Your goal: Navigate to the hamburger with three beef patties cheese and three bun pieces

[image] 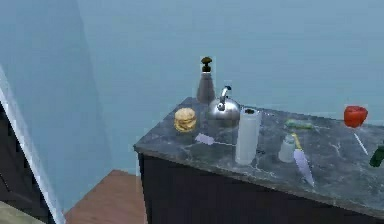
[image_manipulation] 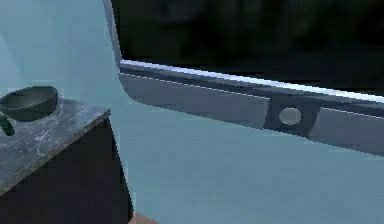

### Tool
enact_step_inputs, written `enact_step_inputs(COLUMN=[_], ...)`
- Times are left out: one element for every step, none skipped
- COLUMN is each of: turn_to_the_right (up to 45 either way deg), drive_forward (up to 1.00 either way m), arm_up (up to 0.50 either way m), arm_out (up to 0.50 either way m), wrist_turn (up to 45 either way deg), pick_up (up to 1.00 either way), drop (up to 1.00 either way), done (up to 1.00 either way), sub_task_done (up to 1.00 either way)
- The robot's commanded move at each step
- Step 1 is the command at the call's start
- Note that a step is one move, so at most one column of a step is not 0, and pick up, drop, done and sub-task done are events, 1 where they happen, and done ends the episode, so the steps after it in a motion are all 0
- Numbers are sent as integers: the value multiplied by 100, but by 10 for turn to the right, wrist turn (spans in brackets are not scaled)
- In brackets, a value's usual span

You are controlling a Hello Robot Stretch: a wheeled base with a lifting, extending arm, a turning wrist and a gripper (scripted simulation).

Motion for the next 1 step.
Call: enact_step_inputs(turn_to_the_right=[0], drive_forward=[0], arm_up=[0], arm_out=[0], wrist_turn=[0], pick_up=[0], drop=[0], done=[100], sub_task_done=[0])
